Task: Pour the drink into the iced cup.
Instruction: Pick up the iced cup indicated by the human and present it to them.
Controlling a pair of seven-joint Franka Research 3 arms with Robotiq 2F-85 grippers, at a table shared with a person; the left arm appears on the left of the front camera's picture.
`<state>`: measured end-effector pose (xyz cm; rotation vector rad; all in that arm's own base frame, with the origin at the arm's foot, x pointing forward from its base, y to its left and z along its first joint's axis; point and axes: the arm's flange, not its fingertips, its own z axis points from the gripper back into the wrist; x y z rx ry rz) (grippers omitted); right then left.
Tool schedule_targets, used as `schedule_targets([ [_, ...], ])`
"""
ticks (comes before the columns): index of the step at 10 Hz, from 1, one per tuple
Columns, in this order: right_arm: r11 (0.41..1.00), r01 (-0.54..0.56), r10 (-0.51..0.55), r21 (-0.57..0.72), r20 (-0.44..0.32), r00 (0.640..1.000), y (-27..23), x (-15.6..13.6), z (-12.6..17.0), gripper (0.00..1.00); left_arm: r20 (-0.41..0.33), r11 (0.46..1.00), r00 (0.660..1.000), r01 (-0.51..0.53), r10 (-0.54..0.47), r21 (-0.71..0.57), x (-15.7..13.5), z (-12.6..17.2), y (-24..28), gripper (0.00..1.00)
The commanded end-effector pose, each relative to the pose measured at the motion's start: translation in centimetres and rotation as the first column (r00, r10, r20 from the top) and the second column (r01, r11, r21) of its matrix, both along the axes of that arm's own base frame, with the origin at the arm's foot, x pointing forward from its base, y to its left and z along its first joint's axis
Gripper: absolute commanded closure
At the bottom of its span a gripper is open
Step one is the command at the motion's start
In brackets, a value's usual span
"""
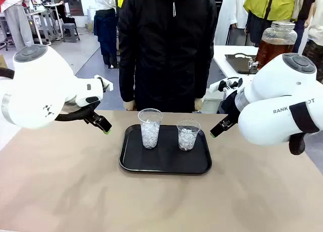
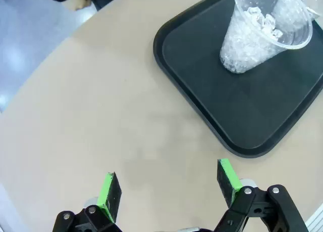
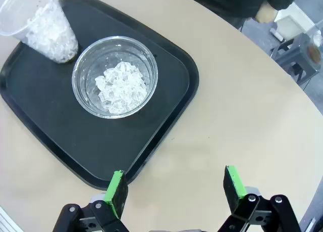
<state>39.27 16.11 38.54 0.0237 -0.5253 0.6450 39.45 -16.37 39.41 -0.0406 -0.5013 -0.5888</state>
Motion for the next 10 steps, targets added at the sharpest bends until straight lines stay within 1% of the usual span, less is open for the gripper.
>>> schedule_targets([
  [1,1.000,0.002,-0.002,0.002,0.001,1.000,-0.08,0.02,0.17,0.00,0.008,1.000,1.000,0.002,-0.002,0.004,-0.04,0.20,0.27,0.00],
  [10,1.000,0.000,0.000,0.000,0.000,1.000,0.00,0.00,0.00,0.00,0.000,1.000,1.000,0.000,0.000,0.000,0.00,0.00,0.00,0.00],
])
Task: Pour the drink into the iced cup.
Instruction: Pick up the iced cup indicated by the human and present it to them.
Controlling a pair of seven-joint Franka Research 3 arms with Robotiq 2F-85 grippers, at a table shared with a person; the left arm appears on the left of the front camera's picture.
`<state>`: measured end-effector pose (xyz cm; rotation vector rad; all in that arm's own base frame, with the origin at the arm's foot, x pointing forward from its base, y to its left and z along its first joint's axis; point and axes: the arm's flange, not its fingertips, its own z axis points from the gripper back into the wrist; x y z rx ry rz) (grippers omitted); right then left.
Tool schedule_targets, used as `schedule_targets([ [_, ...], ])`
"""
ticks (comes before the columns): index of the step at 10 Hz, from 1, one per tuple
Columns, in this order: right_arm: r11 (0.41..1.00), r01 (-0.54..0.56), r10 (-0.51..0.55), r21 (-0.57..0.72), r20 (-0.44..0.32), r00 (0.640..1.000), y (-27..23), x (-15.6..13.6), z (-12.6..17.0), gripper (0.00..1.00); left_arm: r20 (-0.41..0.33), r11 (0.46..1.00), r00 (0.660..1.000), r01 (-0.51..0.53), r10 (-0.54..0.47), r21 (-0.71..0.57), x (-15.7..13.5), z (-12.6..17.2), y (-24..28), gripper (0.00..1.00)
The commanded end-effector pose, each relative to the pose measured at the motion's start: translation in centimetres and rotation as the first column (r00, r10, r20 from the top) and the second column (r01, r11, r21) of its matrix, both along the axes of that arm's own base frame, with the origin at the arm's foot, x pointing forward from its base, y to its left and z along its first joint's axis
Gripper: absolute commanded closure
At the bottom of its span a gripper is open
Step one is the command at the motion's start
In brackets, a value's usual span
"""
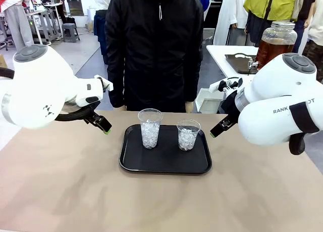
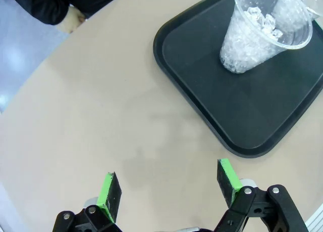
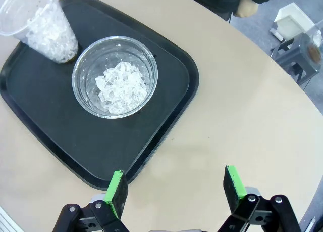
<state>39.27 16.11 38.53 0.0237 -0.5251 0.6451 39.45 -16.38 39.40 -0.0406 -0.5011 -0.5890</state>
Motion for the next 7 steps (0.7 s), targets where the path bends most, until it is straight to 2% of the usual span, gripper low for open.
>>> schedule_targets([
  [1,1.000,0.007,-0.007,-0.003,0.006,1.000,-0.3,0.2,0.9,0.00,0.001,1.000,1.000,0.006,-0.006,0.003,0.2,1.0,-0.1,0.00],
  [3,0.994,0.019,-0.017,0.105,-0.021,1.000,-1.5,0.9,4.8,0.00,0.022,1.000,0.999,0.024,-0.024,0.000,0.6,4.9,-0.4,0.00],
  [5,0.972,0.035,-0.017,0.233,-0.077,0.997,-2.7,1.4,8.1,0.00,0.018,0.997,1.000,0.009,-0.008,-0.073,1.1,9.1,0.0,0.00],
  [6,0.956,0.066,-0.036,0.286,-0.109,0.993,-3.7,1.7,9.7,0.00,-0.021,0.989,1.000,-0.015,0.011,-0.150,1.4,10.8,0.6,0.00],
  [7,0.922,0.123,-0.069,0.367,-0.156,0.985,-5.1,2.3,11.1,0.00,-0.088,0.962,0.994,-0.082,0.061,-0.262,1.9,12.0,1.7,0.00],
])
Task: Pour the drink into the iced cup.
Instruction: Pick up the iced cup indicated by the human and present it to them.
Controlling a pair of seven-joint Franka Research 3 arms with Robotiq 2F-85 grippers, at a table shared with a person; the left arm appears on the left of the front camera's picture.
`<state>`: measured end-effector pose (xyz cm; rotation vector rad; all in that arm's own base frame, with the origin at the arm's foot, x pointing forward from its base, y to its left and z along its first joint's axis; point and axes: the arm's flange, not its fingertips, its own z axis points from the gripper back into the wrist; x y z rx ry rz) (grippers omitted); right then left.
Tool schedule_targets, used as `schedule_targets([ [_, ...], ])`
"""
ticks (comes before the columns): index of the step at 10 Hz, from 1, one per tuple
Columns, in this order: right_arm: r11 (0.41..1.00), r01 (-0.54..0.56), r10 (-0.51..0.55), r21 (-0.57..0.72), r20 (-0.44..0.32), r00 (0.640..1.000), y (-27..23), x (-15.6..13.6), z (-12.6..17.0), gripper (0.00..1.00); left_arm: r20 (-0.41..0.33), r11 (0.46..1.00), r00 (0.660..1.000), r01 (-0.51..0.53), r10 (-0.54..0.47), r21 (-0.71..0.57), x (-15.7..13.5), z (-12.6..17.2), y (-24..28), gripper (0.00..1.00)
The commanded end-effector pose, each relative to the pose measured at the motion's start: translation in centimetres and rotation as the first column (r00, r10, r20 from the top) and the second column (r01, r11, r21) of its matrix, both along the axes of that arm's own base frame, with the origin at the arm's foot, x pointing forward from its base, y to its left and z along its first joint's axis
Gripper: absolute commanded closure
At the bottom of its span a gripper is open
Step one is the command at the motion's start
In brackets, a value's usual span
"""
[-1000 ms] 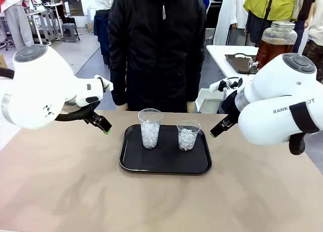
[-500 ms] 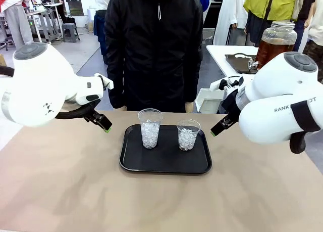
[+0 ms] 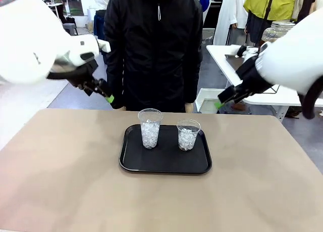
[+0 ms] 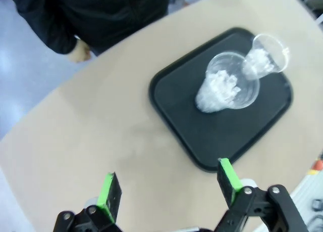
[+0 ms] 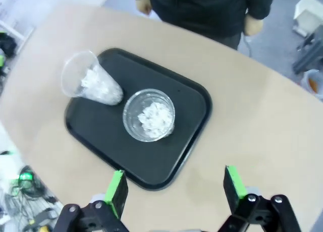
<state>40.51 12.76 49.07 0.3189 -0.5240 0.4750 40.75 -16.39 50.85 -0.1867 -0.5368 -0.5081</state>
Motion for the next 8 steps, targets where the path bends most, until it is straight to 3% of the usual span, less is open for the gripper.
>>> schedule_targets([
  [1,0.979,0.049,-0.028,0.198,-0.107,0.994,-3.0,1.7,1.2,0.00,-0.141,0.977,0.987,-0.098,0.072,-0.191,1.1,0.6,2.7,0.00],
  [4,0.890,0.161,-0.031,0.426,-0.295,0.955,-5.8,4.1,-0.6,0.00,-0.318,0.893,0.943,-0.222,0.095,-0.391,2.9,-1.8,5.3,0.00],
  [7,0.814,0.214,0.012,0.541,-0.385,0.923,-6.8,5.4,-3.7,0.00,-0.370,0.785,0.928,-0.262,0.045,-0.562,4.0,-4.3,6.5,0.00],
  [8,0.815,0.214,0.013,0.538,-0.386,0.922,-6.6,5.6,-4.3,0.00,-0.367,0.776,0.929,-0.262,0.043,-0.574,4.1,-4.6,6.5,0.00],
])
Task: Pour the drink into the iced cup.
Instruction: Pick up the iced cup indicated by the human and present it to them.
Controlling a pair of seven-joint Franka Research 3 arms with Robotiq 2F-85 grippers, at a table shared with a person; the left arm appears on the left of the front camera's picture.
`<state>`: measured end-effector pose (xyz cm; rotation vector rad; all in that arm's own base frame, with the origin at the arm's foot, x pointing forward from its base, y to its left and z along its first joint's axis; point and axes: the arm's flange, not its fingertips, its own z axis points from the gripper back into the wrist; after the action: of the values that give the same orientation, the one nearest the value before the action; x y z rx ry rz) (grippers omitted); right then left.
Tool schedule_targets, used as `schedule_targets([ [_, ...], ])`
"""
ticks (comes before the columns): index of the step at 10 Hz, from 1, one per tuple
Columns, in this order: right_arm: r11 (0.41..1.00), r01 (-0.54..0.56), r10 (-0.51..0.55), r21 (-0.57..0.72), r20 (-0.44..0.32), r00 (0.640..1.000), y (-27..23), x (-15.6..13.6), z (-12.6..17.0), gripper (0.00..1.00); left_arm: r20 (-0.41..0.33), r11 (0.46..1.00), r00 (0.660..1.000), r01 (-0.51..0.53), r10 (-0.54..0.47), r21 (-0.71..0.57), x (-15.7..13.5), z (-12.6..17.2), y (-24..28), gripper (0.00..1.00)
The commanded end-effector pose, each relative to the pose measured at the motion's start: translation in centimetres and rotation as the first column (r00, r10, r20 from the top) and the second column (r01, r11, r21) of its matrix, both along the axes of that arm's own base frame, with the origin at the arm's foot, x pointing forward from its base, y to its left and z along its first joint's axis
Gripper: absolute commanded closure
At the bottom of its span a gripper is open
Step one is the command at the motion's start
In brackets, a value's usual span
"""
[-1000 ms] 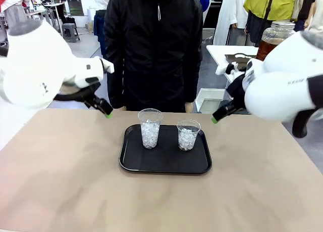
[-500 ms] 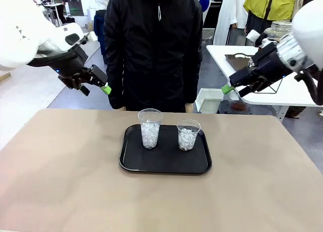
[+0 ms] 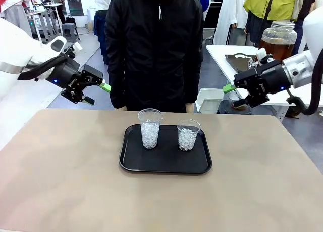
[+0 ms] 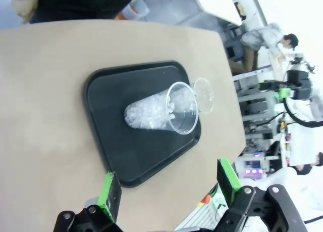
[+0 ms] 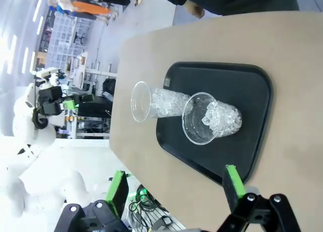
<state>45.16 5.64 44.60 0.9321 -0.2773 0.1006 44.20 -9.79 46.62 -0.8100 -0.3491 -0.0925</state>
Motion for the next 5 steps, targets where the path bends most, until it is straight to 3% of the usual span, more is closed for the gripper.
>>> schedule_targets([
  [1,0.999,-0.034,0.035,-0.024,0.042,0.999,0.73,0.77,-0.02,0.00,0.067,0.998,0.996,0.053,-0.054,0.016,0.29,-0.17,-0.31,0.00],
  [2,0.995,-0.042,0.049,-0.090,0.081,0.996,0.99,0.34,0.11,0.00,0.000,1.000,1.000,0.000,0.000,0.000,0.00,0.00,0.00,0.00],
  [3,1.000,-0.006,0.006,-0.008,-0.004,1.000,0.22,0.33,-0.62,0.00,0.000,1.000,1.000,0.000,0.000,0.000,0.00,0.00,0.00,0.00],
  [5,1.000,-0.006,0.006,-0.008,-0.004,1.000,0.22,0.33,-0.62,0.00,0.000,1.000,1.000,0.000,0.000,0.000,0.00,0.00,0.00,0.00],
])
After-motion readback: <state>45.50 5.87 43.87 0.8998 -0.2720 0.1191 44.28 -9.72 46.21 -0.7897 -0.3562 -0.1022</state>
